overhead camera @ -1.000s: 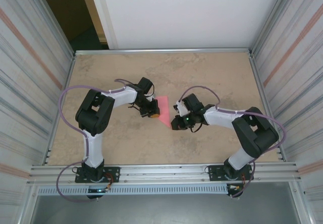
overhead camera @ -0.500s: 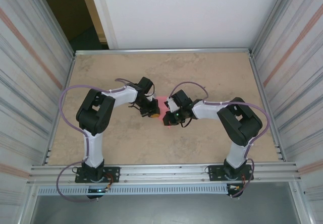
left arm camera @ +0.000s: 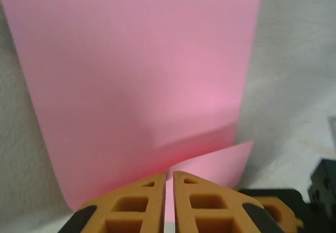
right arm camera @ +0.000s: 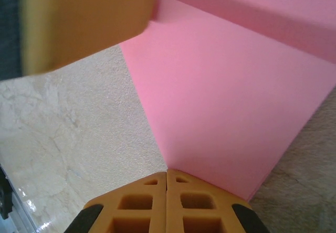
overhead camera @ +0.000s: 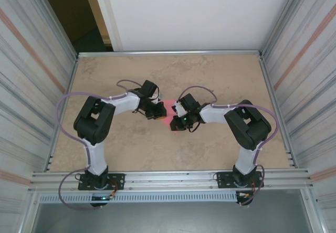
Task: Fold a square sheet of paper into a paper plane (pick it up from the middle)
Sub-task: Third fold the triangle at the center of the table.
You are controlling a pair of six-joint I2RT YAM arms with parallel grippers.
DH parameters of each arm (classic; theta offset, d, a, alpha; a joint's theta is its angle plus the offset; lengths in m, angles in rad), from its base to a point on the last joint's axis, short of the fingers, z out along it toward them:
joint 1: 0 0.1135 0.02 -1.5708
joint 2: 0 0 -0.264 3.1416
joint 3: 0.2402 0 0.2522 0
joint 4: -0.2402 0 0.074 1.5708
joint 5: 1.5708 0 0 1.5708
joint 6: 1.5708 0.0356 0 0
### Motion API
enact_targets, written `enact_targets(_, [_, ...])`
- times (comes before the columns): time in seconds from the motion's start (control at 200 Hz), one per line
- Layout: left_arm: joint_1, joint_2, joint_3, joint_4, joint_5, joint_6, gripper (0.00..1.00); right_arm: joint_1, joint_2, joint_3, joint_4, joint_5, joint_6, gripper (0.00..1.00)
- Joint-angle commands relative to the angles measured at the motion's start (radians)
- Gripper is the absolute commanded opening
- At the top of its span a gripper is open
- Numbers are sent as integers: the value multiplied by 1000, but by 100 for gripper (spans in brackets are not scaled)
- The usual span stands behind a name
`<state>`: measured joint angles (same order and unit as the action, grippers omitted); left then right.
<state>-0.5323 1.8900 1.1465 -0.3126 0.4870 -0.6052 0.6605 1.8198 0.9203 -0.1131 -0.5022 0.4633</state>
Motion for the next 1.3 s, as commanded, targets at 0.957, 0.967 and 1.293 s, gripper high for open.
enact_targets(0.957, [77, 16, -129, 114, -48, 121, 12, -5, 85, -27, -152, 42, 39, 6])
enact_targets(0.967, [81, 17, -127, 113, -48, 122, 12, -5, 85, -28, -151, 42, 38, 6])
enact_targets(1.293, [174, 34, -60, 32, -64, 161, 12, -4, 74, -14, -139, 28, 48, 7])
